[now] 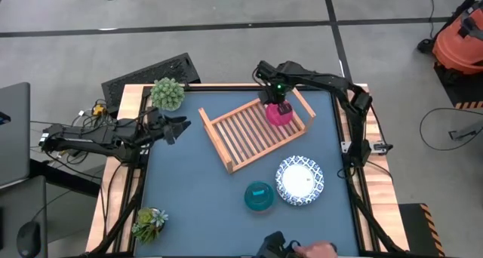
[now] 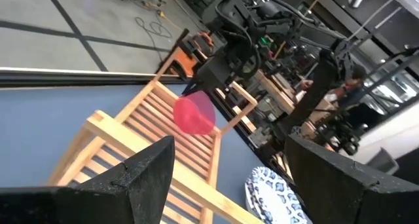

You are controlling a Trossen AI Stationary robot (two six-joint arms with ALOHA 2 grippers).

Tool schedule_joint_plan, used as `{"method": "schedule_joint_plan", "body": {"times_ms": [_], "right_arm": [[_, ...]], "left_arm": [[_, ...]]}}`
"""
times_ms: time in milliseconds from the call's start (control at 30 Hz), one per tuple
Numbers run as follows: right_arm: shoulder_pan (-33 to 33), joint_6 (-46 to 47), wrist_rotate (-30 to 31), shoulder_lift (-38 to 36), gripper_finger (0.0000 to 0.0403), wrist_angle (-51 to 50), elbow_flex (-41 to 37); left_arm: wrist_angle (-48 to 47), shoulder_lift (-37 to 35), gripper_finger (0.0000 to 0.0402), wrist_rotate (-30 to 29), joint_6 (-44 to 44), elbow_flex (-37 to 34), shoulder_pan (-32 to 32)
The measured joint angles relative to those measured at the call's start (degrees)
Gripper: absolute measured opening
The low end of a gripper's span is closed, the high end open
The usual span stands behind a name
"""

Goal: Place and stack bowls onto a shelf
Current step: Put the pink bowl on the shelf

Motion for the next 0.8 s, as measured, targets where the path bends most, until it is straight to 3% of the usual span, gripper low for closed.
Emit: {"method": "schedule_joint_plan", "body": {"times_ms": [200,800], "right_arm": [[-1.06,-0.37,-4.71,-0.1,0.0021,0.09,0.0],[-1.06,-3.03,-5.16,-0.09,0.0037,3.89,0.0]], "left_arm": [[-0.84,-0.01,0.0274,-1.38,0.19,0.0,0.0],[-2.07,0.0,0.0274,-1.28,0.68,0.0,0.0]]}}
